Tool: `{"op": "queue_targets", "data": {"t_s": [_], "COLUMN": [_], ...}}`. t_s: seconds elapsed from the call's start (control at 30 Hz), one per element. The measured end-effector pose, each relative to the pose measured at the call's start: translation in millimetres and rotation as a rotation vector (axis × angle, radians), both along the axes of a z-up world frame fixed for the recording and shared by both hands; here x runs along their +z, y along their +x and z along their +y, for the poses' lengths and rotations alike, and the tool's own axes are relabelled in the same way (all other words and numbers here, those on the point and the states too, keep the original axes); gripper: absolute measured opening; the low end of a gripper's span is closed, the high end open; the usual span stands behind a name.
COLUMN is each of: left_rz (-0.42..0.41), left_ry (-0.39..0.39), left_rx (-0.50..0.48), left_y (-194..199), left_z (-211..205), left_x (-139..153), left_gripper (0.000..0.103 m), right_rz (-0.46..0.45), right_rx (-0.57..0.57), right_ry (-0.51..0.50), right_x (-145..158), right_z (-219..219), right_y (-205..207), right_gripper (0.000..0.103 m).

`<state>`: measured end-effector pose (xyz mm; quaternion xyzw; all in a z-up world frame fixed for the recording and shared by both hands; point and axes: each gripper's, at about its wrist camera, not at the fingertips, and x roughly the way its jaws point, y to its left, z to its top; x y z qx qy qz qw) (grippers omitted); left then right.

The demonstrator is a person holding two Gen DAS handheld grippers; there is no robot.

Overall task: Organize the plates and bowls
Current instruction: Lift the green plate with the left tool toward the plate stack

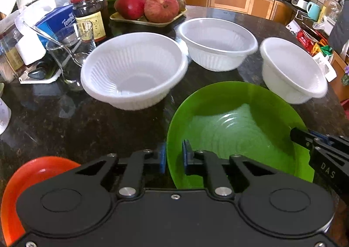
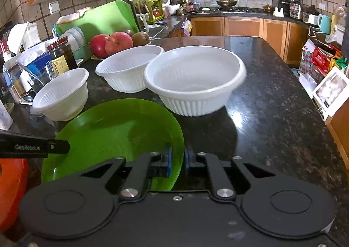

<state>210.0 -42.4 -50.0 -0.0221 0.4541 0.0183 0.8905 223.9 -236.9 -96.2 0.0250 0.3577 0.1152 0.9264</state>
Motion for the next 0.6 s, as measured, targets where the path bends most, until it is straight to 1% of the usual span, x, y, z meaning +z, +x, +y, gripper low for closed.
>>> {"op": "queue_targets", "data": {"t_s": [0.17, 0.3, 0.6], "left_rz": [0.009, 0.0, -0.047], "left_ry": [-0.002, -0.001, -0.006], "left_rx": [-0.035, -0.057, -0.049], "left_y": [-13.5, -25.8, -49.4], "left_z": [-12.0, -21.9, -34.2], "left_x": [1.2, 3.6, 15.5], "left_gripper": [0.019, 0.019, 0.019], "right_rz": [0.001, -0.021, -0.066], "right_rx": [-0.026, -0.044, -0.043], "right_ry": [0.006, -0.006, -0.002], "right_x": [2.0, 5.5, 14.0], "right_z": [-12.8, -19.9, -32.8], "right_y": [-17.8, -32.6, -59.0], "right_gripper": [0.013, 0.013, 0.013]}}
